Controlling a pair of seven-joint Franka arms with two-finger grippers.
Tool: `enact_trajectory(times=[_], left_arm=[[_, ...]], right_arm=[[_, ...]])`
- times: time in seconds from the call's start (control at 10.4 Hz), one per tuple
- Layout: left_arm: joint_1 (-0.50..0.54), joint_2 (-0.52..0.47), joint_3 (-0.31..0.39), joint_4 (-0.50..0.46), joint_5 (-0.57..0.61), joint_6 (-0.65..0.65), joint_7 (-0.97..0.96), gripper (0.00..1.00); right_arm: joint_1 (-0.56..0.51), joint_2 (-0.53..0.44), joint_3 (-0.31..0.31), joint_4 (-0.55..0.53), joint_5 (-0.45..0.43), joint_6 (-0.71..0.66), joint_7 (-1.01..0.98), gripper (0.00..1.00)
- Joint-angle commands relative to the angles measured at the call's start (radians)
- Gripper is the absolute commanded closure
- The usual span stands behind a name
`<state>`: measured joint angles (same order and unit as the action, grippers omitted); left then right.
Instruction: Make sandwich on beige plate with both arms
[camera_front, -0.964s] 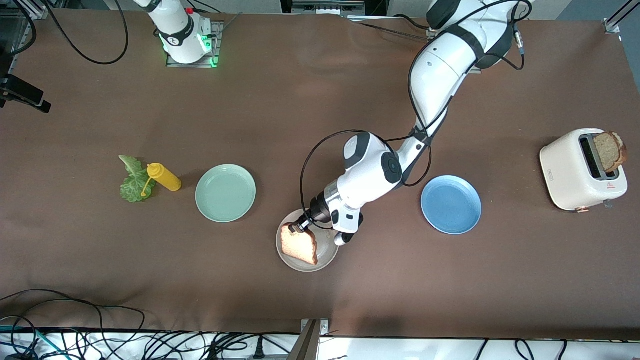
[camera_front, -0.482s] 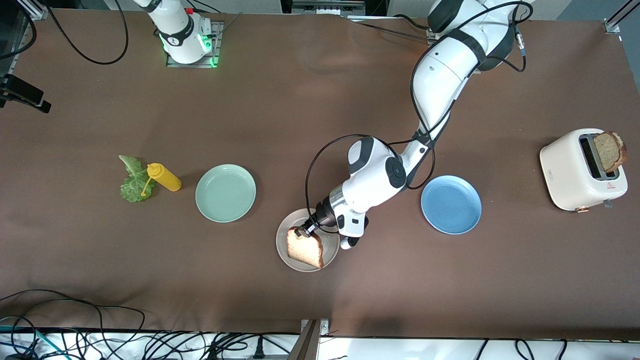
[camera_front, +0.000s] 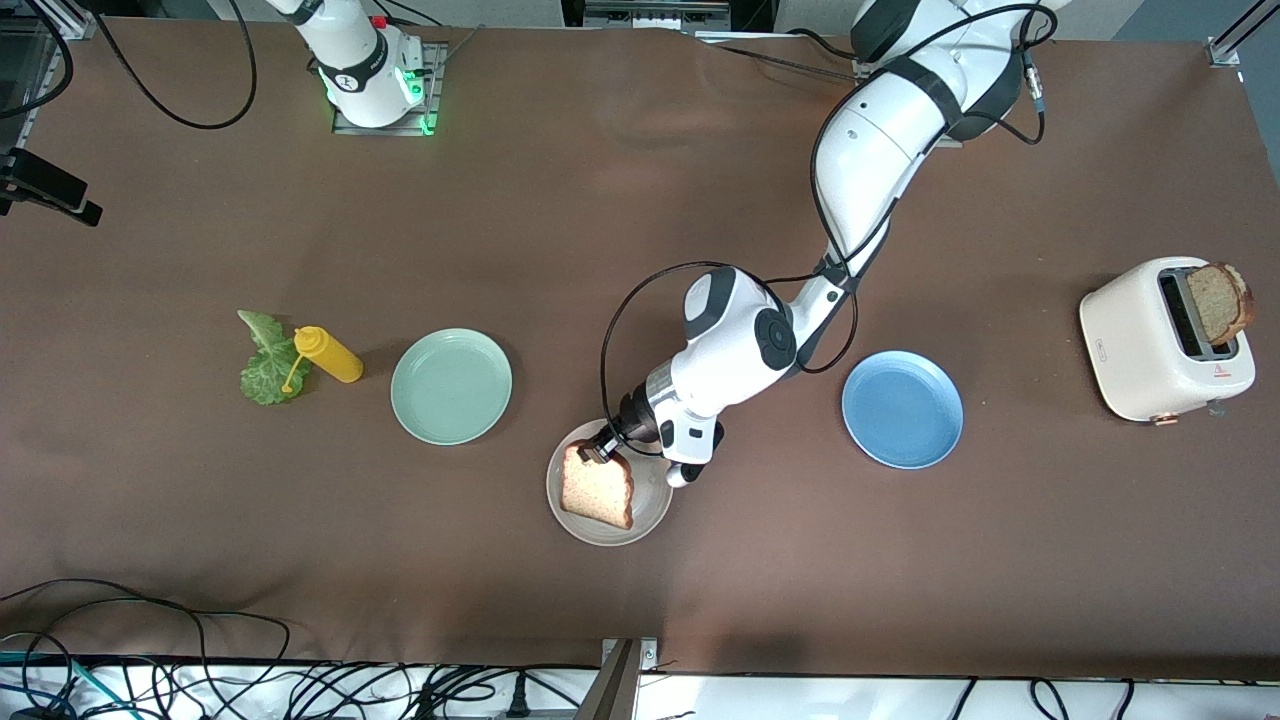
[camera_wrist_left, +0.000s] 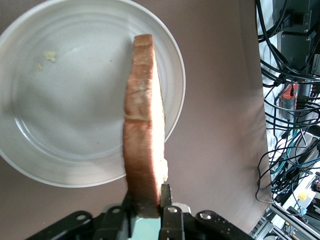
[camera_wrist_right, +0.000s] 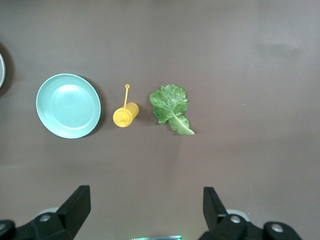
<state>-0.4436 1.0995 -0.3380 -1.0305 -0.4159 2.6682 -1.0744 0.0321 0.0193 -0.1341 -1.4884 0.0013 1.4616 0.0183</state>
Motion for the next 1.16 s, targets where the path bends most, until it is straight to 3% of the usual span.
enact_trajectory(times=[0.0, 0.19, 0.58, 1.06], left_arm=[[0.008, -0.042, 0.007, -0.052, -0.017, -0.040, -0.002, 0.17], [0.032, -0.058, 0.011, -0.054, -0.012, -0.199, -0.001, 0.00], [0.086, -0.081, 0.014, -0.053, 0.068, -0.489, -0.002, 0.00], [0.193, -0.269, 0.036, -0.101, 0.428, -0.865, 0.001, 0.00]], right_arm=[[0.003, -0.006, -0.004, 0.013, -0.011, -0.017, -0.006, 0.00], [0.003, -0.006, -0.004, 0.013, -0.011, -0.017, -0.006, 0.00], [0.003, -0.006, -0.002, 0.013, -0.011, -0.017, -0.006, 0.00], [0.003, -0.006, -0.004, 0.013, -0.011, -0.017, -0.006, 0.00]])
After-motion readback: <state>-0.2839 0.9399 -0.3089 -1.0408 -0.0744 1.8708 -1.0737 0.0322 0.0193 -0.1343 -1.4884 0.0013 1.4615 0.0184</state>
